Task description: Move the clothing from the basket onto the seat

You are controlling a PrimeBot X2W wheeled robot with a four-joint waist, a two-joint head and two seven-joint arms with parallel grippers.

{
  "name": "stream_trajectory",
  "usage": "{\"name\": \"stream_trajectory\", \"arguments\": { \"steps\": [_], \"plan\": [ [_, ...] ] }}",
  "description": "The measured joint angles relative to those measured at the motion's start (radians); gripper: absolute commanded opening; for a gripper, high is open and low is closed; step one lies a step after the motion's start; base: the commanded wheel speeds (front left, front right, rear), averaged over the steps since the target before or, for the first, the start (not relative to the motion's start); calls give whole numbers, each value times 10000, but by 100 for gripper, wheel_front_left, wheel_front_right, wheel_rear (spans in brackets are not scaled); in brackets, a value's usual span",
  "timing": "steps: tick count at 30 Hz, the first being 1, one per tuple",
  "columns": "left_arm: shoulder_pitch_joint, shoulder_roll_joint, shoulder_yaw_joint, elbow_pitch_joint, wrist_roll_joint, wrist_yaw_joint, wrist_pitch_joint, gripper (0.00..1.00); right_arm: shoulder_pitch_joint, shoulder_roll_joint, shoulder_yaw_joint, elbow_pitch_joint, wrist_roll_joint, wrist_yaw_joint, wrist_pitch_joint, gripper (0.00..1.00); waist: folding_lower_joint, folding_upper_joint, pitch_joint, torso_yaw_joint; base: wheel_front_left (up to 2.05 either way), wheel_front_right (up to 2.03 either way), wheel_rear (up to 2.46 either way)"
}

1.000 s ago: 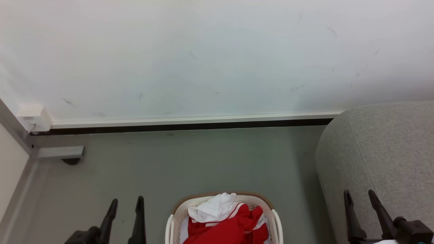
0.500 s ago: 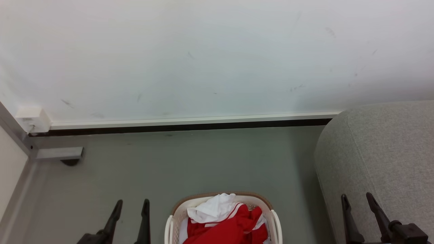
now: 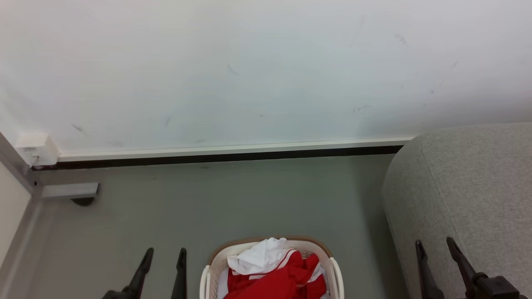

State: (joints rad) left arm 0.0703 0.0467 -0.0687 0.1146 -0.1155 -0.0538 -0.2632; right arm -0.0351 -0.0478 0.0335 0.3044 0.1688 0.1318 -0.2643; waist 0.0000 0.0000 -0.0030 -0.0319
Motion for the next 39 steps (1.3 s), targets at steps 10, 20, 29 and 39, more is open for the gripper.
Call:
{"name": "stream_trajectory", "arguments": {
  "steps": [10,20,29,39],
  "plan": [
    [6,2,25,8,-88,-31,-8,100,-29,0,86,-36,148,0,0,100,0,0,140,-162,0,0,0],
    [-741,33,-113,453,65,-176,-10,100,-773,-6,207,-614,251,0,-2,100,1,0,1318,-561,0,0,0],
    [-3452,380,-1244,2915,934,-504,773,100,-1928,-17,454,-1164,288,0,-4,100,2,0,3240,-946,0,0,0],
    [-6305,617,-3091,5231,1994,-704,2734,100,-3161,-17,1091,-1482,322,0,-2,100,3,0,5437,-1278,0,0,0]
  ]
}}
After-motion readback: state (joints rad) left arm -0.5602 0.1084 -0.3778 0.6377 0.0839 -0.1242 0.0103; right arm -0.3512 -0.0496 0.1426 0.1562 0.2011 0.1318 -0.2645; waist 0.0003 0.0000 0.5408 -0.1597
